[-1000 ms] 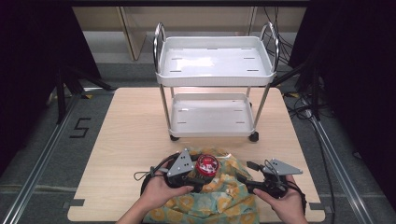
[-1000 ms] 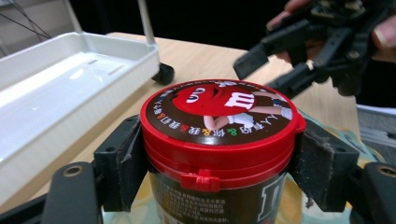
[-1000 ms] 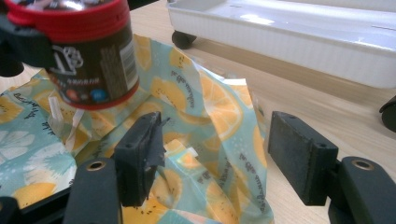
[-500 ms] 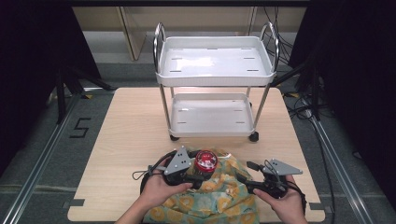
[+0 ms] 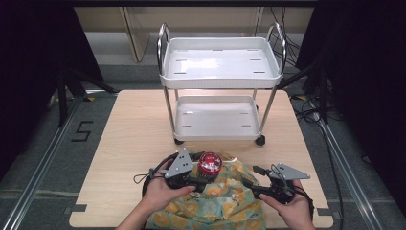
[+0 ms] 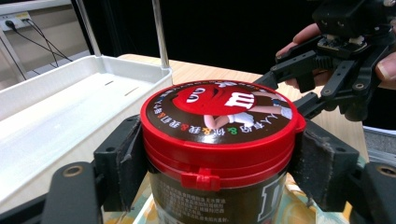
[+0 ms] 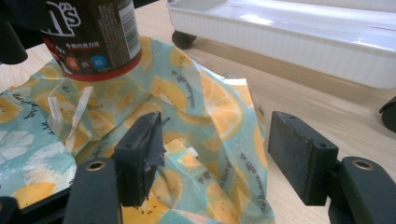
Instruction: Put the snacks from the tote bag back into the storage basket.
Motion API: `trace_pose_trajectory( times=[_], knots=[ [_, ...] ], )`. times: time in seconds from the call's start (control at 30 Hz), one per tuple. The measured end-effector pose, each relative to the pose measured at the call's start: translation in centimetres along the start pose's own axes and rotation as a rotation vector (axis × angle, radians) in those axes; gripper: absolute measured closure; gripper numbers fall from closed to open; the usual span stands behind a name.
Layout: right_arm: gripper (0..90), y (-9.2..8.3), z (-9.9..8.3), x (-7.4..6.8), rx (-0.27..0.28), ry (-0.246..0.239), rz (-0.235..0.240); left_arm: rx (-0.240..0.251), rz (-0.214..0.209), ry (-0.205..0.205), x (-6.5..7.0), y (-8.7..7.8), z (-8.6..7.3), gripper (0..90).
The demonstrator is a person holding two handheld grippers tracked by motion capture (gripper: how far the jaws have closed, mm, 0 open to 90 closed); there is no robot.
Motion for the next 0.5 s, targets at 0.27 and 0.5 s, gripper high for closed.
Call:
trace_pose_trajectory(
  times=[0.27,0.5],
  knots=[
    [36.3,0.0,0.0,0.1,0.000,0.005,-0.009,0.021,0.003,0.011,-0.5,-0.1,0.7,25.6],
    [36.2,0.0,0.0,0.0,0.001,0.005,-0.007,0.035,0.010,-0.002,-0.7,-0.2,1.3,25.6]
  ],
)
Point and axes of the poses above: each handheld gripper's, and its own axes: y roughly forward along the jaws, z roughly out of its top, x roughly to its right, the point moved 2 cm from there along y, roughly forward along the jaws, and after that the axes turned 1 degree about y, right-handed, at the moved point
